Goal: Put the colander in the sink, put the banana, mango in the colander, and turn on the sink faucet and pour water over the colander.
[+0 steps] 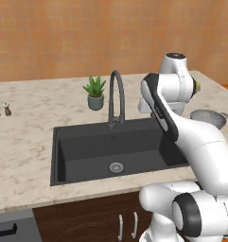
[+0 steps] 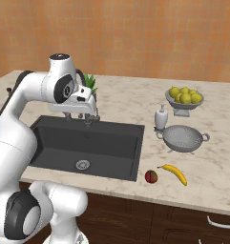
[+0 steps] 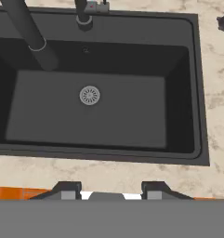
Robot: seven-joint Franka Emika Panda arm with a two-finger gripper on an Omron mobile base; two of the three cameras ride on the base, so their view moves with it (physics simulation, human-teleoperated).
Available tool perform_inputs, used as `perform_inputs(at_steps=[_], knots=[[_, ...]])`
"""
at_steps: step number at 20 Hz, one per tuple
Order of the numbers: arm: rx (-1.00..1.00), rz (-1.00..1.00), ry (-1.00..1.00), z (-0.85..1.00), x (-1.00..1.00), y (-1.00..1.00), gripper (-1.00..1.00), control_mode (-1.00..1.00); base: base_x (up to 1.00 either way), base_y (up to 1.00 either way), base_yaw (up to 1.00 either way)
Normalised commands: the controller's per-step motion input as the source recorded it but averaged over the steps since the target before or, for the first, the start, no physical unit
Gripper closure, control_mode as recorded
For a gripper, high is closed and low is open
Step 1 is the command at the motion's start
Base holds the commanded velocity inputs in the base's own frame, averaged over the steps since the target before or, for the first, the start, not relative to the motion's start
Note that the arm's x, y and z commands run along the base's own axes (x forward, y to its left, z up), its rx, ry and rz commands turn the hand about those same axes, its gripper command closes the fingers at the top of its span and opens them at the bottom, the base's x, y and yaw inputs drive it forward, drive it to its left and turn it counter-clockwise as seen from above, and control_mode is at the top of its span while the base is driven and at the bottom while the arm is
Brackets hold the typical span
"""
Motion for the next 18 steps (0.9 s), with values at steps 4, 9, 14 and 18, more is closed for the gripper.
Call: perform_inputs(at_steps=[4,9,14,18], knots=[[0.0,-0.02,0.0,-0.02,-0.21,-0.12,-1.0,-1.0,0.0,0.0,0.0],[0.0,0.0,0.0,0.0,-0.48,-0.94,-1.0,-1.0,0.0,0.0,0.0],[-0.05,0.0,0.0,0.0,-0.11,-1.0,-1.0,-1.0,0.0,0.0,0.0],[-0.08,0.0,0.02,-0.08,0.18,-1.0,-1.0,-1.0,0.0,0.0,0.0]])
